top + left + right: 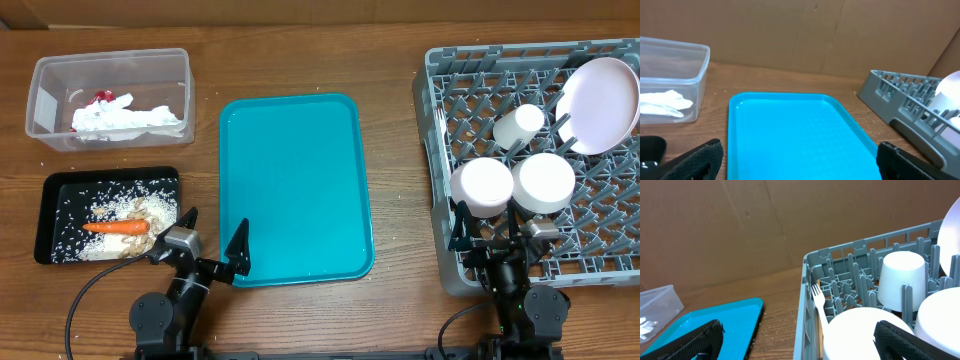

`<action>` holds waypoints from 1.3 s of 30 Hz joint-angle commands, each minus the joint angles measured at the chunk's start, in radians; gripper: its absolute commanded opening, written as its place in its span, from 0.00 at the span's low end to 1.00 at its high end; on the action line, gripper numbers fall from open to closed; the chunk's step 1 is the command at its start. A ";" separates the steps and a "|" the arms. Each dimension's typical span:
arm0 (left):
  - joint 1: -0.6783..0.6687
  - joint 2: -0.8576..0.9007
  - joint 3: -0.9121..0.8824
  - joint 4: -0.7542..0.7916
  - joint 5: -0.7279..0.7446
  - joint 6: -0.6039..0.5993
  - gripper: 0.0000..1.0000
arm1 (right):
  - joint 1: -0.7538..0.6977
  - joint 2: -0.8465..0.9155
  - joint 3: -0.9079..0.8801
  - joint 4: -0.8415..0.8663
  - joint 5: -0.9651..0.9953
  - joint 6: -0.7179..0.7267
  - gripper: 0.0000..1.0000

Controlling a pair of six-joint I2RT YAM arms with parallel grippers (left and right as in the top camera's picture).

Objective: Sort waste into correct bins and load items into the dishwasher rack

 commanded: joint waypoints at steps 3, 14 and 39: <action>-0.007 -0.013 -0.006 0.002 -0.007 0.055 1.00 | -0.003 -0.011 -0.010 0.003 0.006 -0.004 1.00; -0.006 -0.013 -0.006 -0.014 -0.185 0.470 1.00 | -0.003 -0.011 -0.010 0.003 0.006 -0.004 1.00; 0.002 -0.012 -0.006 -0.029 -0.365 0.452 1.00 | -0.003 -0.011 -0.010 0.003 0.006 -0.004 1.00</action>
